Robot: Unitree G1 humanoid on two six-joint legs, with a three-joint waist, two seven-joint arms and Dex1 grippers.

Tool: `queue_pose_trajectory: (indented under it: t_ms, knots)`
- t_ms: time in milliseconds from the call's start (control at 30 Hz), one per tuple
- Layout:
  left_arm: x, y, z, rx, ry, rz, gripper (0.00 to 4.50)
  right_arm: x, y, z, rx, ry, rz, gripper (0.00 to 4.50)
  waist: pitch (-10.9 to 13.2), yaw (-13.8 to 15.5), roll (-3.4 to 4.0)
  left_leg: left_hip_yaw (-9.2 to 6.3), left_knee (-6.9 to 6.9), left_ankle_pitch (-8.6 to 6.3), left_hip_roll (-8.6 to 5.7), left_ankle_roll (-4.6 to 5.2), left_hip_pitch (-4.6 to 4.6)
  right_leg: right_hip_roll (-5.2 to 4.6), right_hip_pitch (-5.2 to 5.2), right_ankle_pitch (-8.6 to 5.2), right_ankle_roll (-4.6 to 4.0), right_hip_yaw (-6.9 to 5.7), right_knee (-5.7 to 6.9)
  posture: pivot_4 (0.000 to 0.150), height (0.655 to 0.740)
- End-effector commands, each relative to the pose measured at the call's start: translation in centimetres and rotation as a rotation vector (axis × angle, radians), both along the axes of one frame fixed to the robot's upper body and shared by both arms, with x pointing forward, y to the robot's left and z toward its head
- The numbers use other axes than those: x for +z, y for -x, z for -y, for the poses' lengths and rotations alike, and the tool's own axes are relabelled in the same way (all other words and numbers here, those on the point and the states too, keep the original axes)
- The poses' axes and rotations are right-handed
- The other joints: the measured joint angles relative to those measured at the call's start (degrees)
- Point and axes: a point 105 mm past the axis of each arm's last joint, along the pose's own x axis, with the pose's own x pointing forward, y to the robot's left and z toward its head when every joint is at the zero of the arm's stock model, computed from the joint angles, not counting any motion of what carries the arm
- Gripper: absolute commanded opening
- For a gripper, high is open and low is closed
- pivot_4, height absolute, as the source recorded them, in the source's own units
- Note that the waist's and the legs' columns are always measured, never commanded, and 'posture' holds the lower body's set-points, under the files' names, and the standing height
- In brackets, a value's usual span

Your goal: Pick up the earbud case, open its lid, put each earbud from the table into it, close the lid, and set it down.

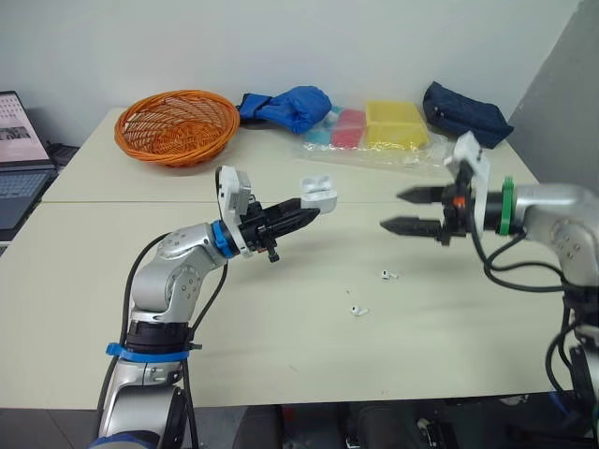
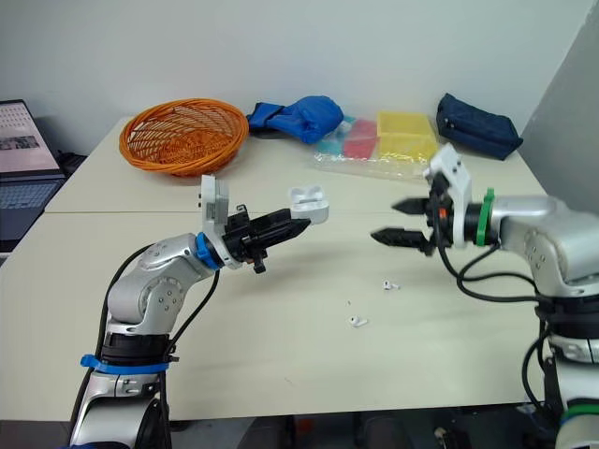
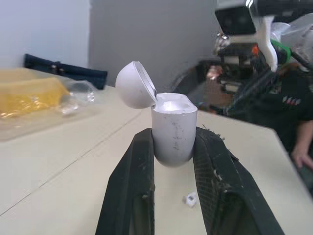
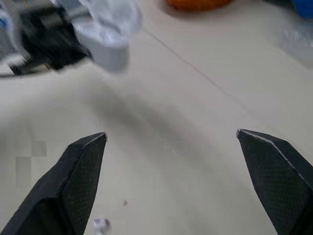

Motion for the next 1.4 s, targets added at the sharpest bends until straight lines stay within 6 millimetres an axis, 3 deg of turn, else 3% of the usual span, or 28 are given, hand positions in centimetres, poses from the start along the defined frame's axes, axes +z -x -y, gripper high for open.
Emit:
queue_pose_trajectory:
  t_ms: [33, 233, 367, 567, 733, 900, 1133, 1400]
  knots:
    - [0.1, 0.1, -0.7, 0.049, 0.037, 0.102, 0.73, -1.8, 0.2, -0.4, 0.06, 0.114, 0.086, 4.45, 0.0, -0.3, 0.01, 0.01, 0.0, 0.0, 0.01, 0.0, 0.02, 0.01, -0.01, 0.0, 0.0, 0.0, 0.03, 0.15, 0.74]
    - [-2.8, 0.3, -2.0, 0.193, 0.006, 0.202, 0.73, -5.7, 0.4, -1.8, 0.114, 0.17, 0.092, 4.45, 0.0, -0.6, 0.02, -0.01, -0.05, 0.0, 0.09, 0.0, 0.21, 0.12, 0.07, 0.0, -0.01, 0.02, 0.12, 0.15, 0.74]
    - [-3.0, 0.5, -2.6, 0.266, 0.024, 0.229, 0.73, -5.9, 1.6, -2.4, 0.175, 0.182, 0.114, 4.45, 0.0, -0.2, 0.02, 0.04, -0.05, 0.0, 0.05, 0.0, 0.19, 0.06, 0.07, 0.0, -0.01, 0.05, 0.09, 0.15, 0.74]
    - [-3.0, 0.9, -3.1, 0.363, 0.05, 0.28, 0.73, -6.8, 6.0, -4.3, 0.345, 0.191, 0.045, 4.45, 0.0, 0.0, 0.02, 0.02, -0.04, 0.0, 0.05, -0.01, 0.19, 0.02, 0.12, 0.02, 0.03, 0.01, 0.03, 0.15, 0.74]
    - [-4.1, 0.6, -3.7, 0.511, 0.064, 0.205, 0.73, -8.3, 5.9, -5.9, 0.368, 0.228, 0.057, 4.45, 0.0, -0.3, 0.02, 0.07, -0.04, 0.0, 0.07, -0.01, 0.36, 0.02, 0.21, 0.04, 0.05, 0.08, 0.07, 0.15, 0.74]
    - [-3.0, 0.8, -2.9, 0.58, 0.111, 0.197, 0.73, -8.4, 5.7, -6.5, 0.362, 0.24, 0.048, 4.45, 0.0, -0.1, 0.01, 0.08, -0.02, 0.0, 0.04, -0.01, 0.37, 0.02, 0.23, 0.07, 0.1, 0.07, 0.1, 0.15, 0.74]
    - [-2.3, 1.0, -2.6, 0.601, 0.1, 0.193, 0.73, -9.6, 5.9, -6.1, 0.38, 0.347, 0.008, 4.45, 0.0, -0.1, -0.01, 0.07, -0.06, 0.0, 0.04, -0.02, 0.36, 0.03, 0.24, 0.06, 0.1, 0.07, 0.04, 0.15, 0.74]
    - [-2.3, 1.0, -2.6, 0.614, 0.114, 0.169, 0.73, -9.9, 5.4, -7.4, 0.372, 0.335, 0.001, 4.45, 0.0, -0.2, -0.01, 0.08, -0.06, 0.0, 0.04, -0.02, 0.44, 0.04, 0.27, 0.06, 0.08, 0.07, 0.06, 0.15, 0.74]
